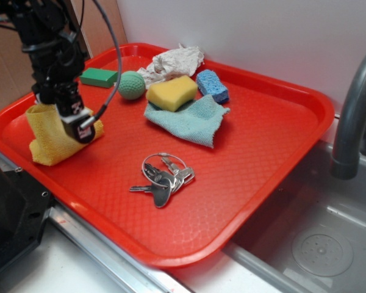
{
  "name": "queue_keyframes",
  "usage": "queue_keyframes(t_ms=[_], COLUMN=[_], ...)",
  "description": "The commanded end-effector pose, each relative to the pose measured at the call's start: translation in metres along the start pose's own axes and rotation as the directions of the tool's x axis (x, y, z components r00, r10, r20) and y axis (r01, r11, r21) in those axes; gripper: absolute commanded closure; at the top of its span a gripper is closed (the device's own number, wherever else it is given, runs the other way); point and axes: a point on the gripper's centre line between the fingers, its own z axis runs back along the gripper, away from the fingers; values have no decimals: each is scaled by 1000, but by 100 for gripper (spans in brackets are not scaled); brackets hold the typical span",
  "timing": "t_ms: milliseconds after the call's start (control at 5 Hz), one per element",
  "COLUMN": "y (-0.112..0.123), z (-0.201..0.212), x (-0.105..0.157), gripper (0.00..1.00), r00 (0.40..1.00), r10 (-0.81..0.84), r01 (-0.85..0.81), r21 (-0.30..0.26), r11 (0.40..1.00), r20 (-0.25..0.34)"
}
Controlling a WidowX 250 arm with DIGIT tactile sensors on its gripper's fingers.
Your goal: Grab the yellow cloth.
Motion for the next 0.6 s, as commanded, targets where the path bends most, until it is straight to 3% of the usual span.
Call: queue_keyframes(t_ms=[0,200,400], y=[-7,-3,13], z=[-9,-2,23], x=[-6,0,-1], gripper=[100,100,100], r00=[998,998,987], r10=[50,67,160], r01=[-49,-66,-160], r21=[20,18,55], r11=[999,998,986], r20=[-30,-20,11])
